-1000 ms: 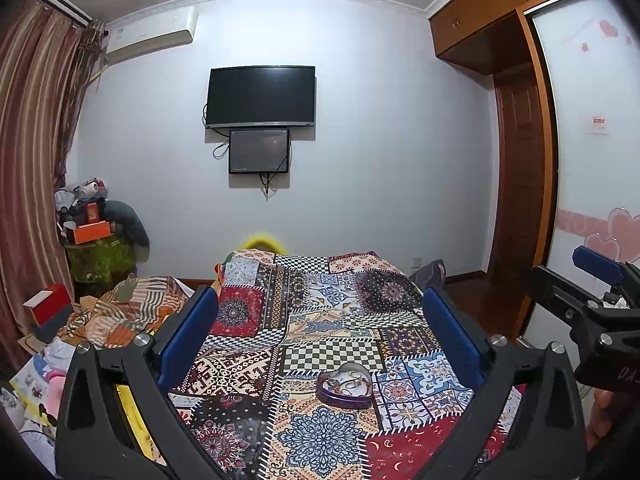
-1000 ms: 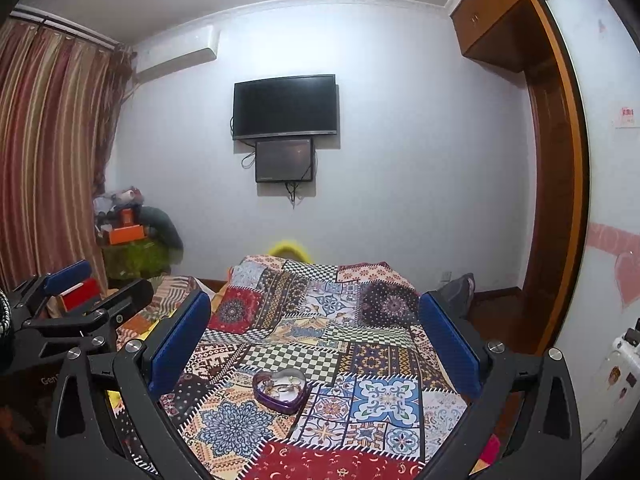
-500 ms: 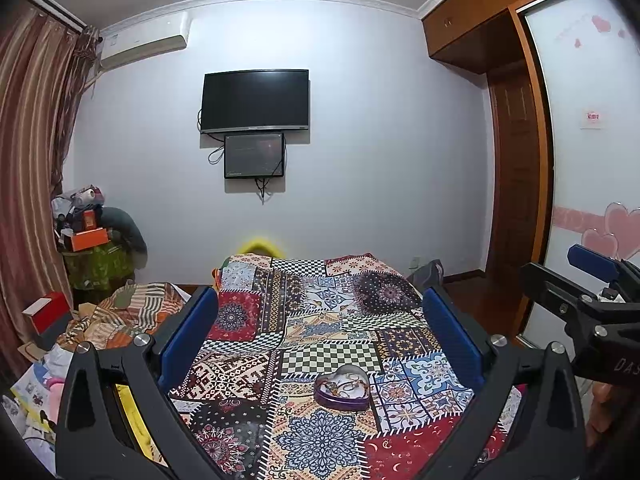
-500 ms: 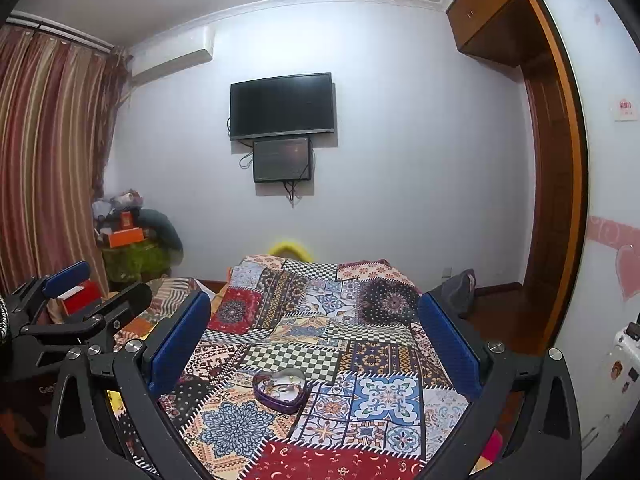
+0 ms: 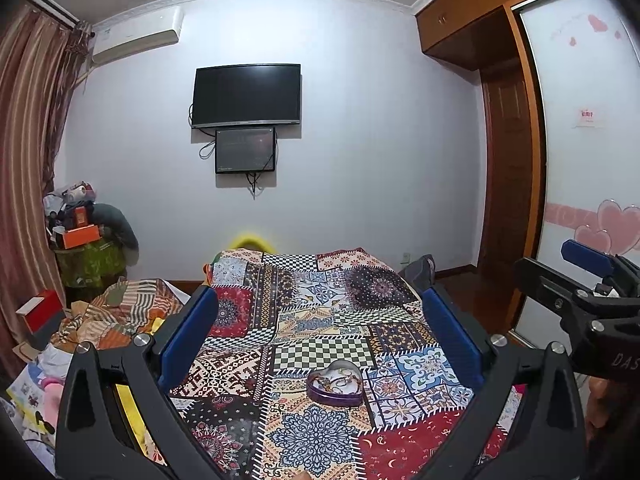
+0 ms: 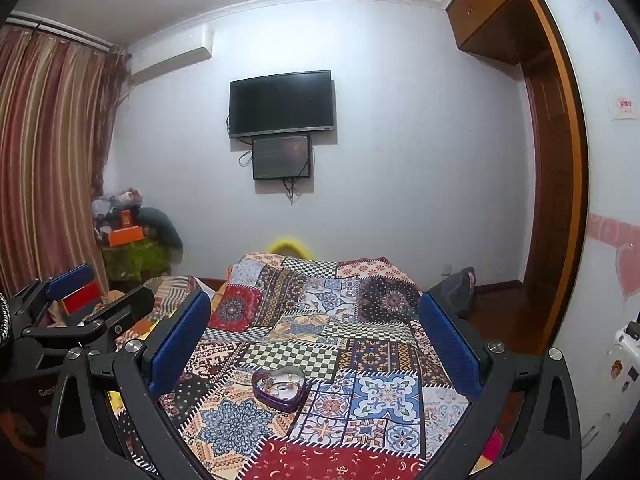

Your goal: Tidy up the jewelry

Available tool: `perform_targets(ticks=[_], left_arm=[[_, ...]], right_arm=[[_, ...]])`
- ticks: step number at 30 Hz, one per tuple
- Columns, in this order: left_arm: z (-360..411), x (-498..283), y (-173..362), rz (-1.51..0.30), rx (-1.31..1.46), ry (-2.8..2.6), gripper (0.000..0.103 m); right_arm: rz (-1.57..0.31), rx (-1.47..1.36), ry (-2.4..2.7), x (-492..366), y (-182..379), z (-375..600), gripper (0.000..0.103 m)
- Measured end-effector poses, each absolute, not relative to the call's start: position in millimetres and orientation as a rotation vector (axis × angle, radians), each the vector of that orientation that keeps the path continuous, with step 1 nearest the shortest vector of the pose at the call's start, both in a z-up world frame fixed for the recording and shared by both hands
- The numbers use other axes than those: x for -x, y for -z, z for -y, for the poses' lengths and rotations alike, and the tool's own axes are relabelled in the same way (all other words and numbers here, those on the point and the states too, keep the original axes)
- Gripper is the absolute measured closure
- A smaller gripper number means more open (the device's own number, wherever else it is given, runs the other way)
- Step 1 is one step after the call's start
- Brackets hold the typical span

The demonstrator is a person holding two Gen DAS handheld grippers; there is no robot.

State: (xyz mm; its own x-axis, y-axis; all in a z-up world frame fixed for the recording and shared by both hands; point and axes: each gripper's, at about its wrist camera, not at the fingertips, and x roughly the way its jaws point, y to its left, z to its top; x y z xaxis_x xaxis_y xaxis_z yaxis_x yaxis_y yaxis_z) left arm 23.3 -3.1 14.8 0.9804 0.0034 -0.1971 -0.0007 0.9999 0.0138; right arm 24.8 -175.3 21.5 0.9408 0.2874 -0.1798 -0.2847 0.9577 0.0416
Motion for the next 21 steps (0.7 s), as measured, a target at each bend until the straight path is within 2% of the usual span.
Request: perform_targets(ticks=[21], left_arm=[[-8.7, -33.3, -5.2, -0.215, 0.003, 0.004, 0.000]], right_arm=[[-0.222, -0.006, -0.285, -34.5, -15.2, 168.0, 0.000]])
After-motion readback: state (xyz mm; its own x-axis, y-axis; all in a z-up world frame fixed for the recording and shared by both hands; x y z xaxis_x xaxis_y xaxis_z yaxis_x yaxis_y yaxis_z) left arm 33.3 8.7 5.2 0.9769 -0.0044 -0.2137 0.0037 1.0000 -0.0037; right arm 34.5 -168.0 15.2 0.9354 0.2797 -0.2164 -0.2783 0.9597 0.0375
